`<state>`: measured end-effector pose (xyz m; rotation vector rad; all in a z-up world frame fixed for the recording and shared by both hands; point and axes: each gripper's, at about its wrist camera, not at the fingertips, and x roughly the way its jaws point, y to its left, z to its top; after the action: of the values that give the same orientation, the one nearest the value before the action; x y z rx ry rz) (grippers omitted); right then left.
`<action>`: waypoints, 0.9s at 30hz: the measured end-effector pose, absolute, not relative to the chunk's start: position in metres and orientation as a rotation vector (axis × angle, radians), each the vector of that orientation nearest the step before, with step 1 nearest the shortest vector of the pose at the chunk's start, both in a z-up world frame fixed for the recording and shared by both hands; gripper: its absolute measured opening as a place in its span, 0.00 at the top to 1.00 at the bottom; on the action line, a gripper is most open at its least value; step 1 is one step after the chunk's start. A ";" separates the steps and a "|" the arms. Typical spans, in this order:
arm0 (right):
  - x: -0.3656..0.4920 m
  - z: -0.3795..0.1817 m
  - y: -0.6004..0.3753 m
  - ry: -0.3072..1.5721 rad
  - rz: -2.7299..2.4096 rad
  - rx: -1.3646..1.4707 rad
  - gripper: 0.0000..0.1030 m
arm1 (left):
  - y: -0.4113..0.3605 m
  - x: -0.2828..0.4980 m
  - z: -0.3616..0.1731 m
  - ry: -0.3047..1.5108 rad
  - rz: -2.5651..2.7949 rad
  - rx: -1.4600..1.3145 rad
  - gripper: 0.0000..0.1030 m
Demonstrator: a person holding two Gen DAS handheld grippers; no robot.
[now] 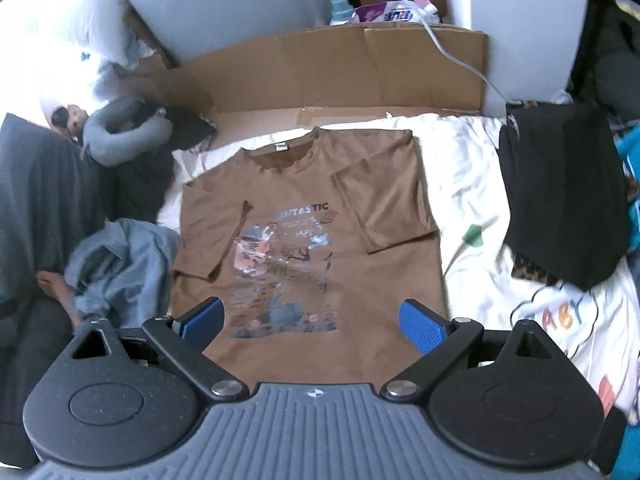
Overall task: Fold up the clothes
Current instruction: 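Lift both open tools back from the T-shirt to view it whole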
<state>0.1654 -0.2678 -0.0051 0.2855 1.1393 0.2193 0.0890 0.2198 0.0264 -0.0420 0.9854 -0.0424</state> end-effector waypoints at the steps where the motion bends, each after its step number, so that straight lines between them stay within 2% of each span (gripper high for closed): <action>1: 0.160 -0.002 -0.269 1.135 0.224 0.293 0.05 | 0.225 0.082 0.030 0.991 -0.041 -0.039 0.01; 6: 0.134 0.010 -0.267 1.129 0.260 0.278 0.05 | 0.240 0.051 0.036 1.011 -0.053 -0.043 0.01; 12: 0.117 0.008 -0.261 1.196 0.304 0.173 0.05 | 0.243 0.022 0.017 1.015 -0.068 -0.059 0.01; 20: 0.114 -0.012 -0.270 1.248 0.385 0.075 0.05 | 0.230 0.007 -0.049 1.086 -0.126 -0.120 0.03; 27: 0.128 -0.052 -0.279 1.317 0.468 0.013 0.05 | 0.221 0.015 -0.105 1.124 -0.099 -0.147 0.10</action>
<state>0.1275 -0.2790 -0.0517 0.0126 1.3173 0.4684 0.0146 0.2209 -0.1048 -0.1471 1.1244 -0.0993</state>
